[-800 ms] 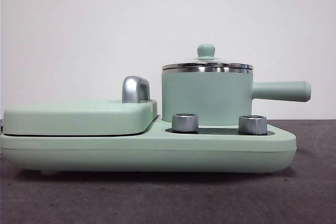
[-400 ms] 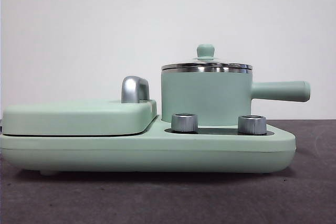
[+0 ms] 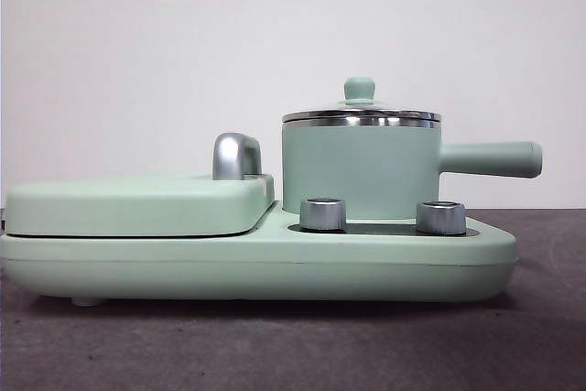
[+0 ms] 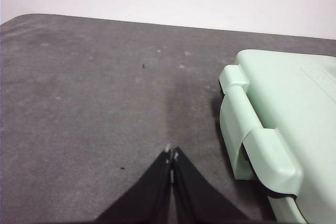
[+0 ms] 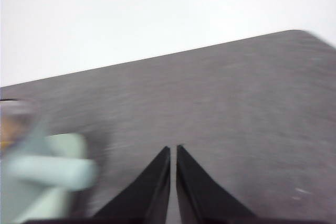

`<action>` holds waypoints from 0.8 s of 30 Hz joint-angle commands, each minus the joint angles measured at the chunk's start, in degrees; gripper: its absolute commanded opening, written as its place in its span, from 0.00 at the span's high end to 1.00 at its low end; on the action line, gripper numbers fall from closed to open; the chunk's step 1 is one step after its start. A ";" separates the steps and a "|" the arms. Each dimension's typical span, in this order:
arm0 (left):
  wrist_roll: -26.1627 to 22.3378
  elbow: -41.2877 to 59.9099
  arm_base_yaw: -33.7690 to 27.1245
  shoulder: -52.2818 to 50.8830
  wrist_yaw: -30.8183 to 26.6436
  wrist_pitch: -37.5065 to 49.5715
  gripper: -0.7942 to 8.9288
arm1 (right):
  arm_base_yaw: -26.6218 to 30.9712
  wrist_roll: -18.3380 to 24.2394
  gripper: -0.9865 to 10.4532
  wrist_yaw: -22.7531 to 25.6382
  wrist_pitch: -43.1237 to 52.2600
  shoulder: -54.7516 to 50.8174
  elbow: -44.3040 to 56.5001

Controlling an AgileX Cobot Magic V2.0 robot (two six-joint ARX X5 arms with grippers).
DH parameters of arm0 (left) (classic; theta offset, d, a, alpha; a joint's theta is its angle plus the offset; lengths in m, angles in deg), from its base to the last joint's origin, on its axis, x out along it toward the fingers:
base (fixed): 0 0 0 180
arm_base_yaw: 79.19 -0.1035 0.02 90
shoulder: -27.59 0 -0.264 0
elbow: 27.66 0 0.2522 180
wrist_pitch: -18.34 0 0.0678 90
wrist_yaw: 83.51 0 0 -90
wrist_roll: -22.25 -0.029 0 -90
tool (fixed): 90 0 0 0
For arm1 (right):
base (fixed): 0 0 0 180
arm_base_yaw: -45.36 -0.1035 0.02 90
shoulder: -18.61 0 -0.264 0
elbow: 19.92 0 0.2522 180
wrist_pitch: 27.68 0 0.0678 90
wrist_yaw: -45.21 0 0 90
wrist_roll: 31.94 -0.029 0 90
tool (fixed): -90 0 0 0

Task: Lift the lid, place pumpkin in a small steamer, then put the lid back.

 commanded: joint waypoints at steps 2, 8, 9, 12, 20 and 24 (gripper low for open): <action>-0.55 1.14 -0.07 -0.09 -0.11 -0.24 0.91 | 1.81 1.77 0.90 0.63 8.07 -3.72 9.84; -0.55 1.14 -0.07 -0.09 -0.11 -0.24 0.91 | 0.48 3.72 0.90 6.03 6.56 -8.37 17.09; -0.55 1.09 -0.07 -0.09 -0.11 -0.24 0.91 | 0.17 4.94 0.90 6.16 6.25 -8.61 17.09; -0.55 1.09 -0.07 -0.09 -0.11 -0.24 0.91 | -0.26 8.33 0.90 5.66 6.58 -9.16 17.09; -0.55 1.07 -0.07 -0.09 -0.11 -0.24 0.91 | -0.96 10.21 0.90 3.52 6.23 -9.16 17.09; -0.55 1.07 -0.07 -0.09 -0.11 -0.24 0.91 | -0.96 10.67 0.90 3.26 6.21 -9.16 17.09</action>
